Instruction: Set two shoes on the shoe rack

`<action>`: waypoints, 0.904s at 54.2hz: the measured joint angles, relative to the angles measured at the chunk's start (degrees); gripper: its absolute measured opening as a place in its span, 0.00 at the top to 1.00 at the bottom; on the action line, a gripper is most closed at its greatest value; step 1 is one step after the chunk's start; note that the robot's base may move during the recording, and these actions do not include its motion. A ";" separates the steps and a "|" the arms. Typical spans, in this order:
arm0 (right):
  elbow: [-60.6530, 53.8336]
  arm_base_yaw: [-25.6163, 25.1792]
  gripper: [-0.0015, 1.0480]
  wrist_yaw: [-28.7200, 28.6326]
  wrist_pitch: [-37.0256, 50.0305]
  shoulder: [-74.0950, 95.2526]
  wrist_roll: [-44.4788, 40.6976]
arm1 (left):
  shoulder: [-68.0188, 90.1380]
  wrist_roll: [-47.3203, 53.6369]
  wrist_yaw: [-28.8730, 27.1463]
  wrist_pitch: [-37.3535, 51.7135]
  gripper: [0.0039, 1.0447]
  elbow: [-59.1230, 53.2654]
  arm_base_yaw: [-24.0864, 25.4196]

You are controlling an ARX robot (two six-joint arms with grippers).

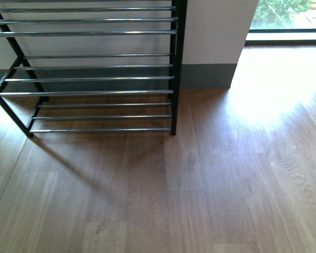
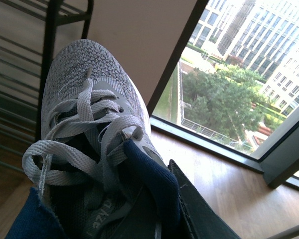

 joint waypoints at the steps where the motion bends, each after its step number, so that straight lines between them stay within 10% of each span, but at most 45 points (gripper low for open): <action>1: 0.00 0.00 0.99 -0.02 0.00 0.02 0.00 | 0.00 0.00 -0.02 0.00 0.99 0.00 0.00; 49: -0.02 -0.22 0.99 0.37 0.00 0.09 0.07 | 0.13 0.00 0.22 0.00 0.99 -0.02 -0.07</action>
